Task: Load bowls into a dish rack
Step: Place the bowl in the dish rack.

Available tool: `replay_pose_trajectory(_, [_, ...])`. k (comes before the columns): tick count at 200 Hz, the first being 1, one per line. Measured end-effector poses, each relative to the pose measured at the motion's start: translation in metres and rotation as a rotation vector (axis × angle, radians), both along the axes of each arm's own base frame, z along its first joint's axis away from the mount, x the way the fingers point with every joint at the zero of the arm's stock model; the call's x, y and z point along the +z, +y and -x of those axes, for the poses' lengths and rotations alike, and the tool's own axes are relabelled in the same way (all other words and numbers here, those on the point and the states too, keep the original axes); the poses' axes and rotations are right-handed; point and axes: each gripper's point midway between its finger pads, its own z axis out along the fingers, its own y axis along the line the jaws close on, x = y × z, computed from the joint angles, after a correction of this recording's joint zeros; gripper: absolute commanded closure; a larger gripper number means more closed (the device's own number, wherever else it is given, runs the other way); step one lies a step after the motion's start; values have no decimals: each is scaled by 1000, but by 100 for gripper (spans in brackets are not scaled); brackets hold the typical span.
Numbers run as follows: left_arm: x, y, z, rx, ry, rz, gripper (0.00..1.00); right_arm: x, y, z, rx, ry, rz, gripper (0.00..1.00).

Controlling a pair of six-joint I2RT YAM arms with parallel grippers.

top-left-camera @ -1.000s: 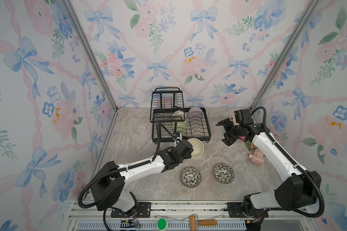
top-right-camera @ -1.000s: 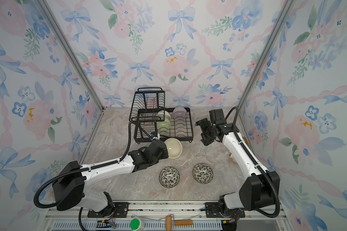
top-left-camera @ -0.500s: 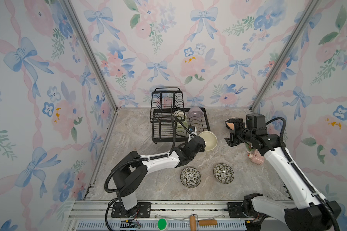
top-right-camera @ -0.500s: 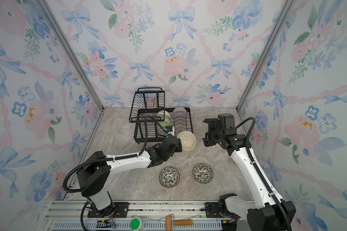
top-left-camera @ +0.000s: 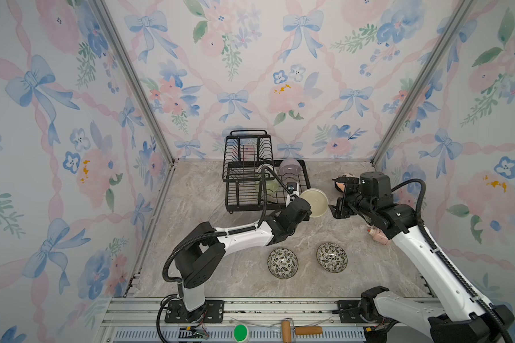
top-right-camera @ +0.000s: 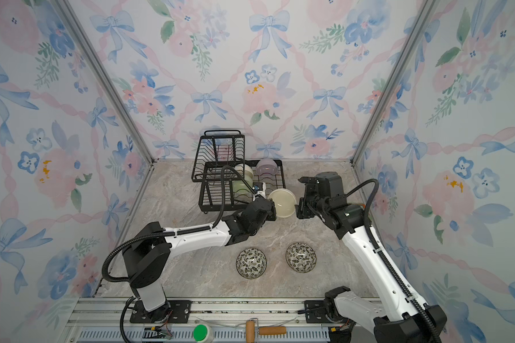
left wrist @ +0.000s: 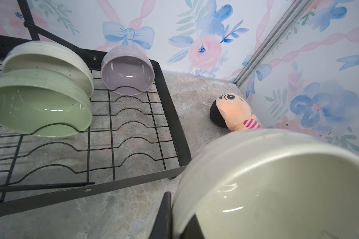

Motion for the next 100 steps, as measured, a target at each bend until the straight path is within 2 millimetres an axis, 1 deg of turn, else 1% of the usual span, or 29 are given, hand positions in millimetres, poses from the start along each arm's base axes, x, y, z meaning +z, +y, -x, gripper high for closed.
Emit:
replay_pose_trajectory(14, [1, 0, 0, 6, -7, -2, 100, -3, 8, -4, -3, -2, 7, 1])
replay_pose_trajectory(28, [2, 1, 0, 9, -12, -7, 100, -5, 15, -11, -13, -12, 11, 1])
replay_pose_trajectory(72, [5, 4, 0, 22, -21, -10, 100, -6, 25, -33, -68, -55, 30, 22])
replay_pose_trajectory(85, [9, 6, 0, 30, -29, -6, 100, -5, 25, -39, -86, -70, 36, 30])
replay_pose_trajectory(100, [15, 8, -1, 41, -40, 3, 100, -4, 28, -42, -94, -82, 36, 35])
